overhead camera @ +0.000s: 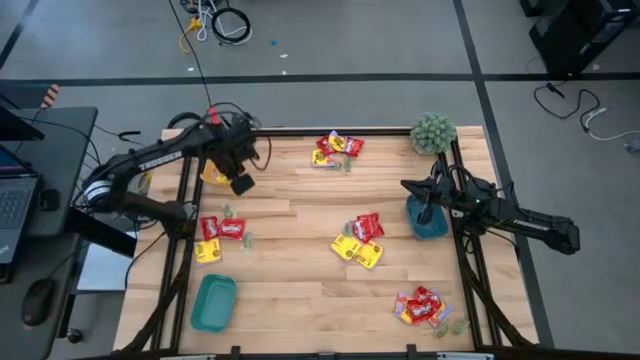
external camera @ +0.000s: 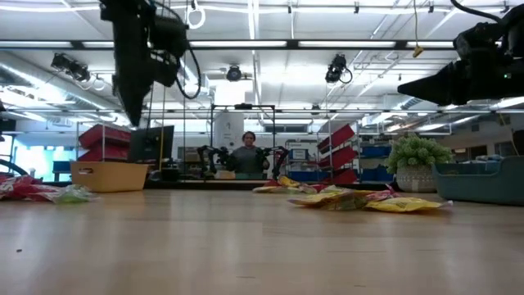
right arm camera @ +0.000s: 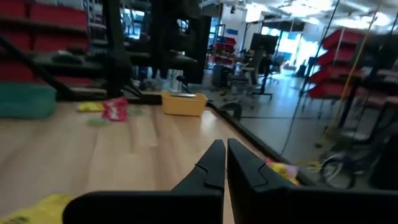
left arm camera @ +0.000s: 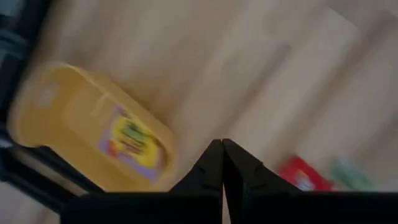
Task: Sort candy
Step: Put the yellow packet of candy into the yellow bin
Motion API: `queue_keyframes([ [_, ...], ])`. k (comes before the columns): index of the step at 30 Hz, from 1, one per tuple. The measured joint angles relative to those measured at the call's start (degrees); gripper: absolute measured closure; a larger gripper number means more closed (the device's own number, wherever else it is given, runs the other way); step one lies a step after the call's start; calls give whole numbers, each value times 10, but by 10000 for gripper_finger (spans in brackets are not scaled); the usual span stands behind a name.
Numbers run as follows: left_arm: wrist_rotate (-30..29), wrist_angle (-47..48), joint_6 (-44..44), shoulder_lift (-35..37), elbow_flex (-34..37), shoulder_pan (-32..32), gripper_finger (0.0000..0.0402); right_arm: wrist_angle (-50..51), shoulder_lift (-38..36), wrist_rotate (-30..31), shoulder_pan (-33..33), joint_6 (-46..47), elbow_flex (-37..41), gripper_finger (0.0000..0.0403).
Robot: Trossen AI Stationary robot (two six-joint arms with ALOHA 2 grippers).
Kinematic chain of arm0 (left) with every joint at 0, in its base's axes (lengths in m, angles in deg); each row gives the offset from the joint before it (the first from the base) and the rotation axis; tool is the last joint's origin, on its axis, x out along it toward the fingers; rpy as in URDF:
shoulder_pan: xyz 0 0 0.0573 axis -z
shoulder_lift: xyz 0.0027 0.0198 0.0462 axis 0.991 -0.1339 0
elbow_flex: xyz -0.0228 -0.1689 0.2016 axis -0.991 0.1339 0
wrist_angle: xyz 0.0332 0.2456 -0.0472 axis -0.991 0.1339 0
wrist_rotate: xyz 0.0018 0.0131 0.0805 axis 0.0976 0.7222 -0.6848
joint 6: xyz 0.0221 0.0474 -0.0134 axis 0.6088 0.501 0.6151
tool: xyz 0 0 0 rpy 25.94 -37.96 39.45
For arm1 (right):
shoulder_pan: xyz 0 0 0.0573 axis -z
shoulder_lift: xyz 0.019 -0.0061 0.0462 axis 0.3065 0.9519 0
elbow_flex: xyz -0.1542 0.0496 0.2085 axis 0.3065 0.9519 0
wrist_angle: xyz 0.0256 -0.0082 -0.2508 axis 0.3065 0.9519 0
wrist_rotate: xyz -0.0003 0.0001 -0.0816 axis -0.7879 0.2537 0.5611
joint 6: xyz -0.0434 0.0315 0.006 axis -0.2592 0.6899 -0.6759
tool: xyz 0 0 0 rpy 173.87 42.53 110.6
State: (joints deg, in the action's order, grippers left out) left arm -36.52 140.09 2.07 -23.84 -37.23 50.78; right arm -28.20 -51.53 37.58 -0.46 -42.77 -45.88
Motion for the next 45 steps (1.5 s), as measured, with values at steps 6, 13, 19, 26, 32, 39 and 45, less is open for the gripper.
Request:
queue_keyframes([
  [6, 36, 53, -109, 9, 0, 151, 400, -33, 0, 5, 0, -15, 0, 395],
  [13, 57, 59, -252, 9, 0, 302, 401, -47, 0, 6, 0, 55, 0, 398],
  [19, 72, 39, -383, 9, 32, 403, 401, -73, 0, 6, 0, 116, 0, 395],
  [26, 98, -43, -517, 9, 127, 497, 401, -73, 0, 6, -1, 137, 0, 398],
  [32, 96, -51, -580, 9, 177, 516, 398, -73, 0, 6, 0, 144, 0, 392],
  [39, 128, -52, -588, 9, 216, 516, 355, -72, 0, 6, 0, 146, 0, 384],
  [45, 141, -83, -593, 9, 248, 516, 286, -72, 0, 6, -1, 146, 0, 379],
])
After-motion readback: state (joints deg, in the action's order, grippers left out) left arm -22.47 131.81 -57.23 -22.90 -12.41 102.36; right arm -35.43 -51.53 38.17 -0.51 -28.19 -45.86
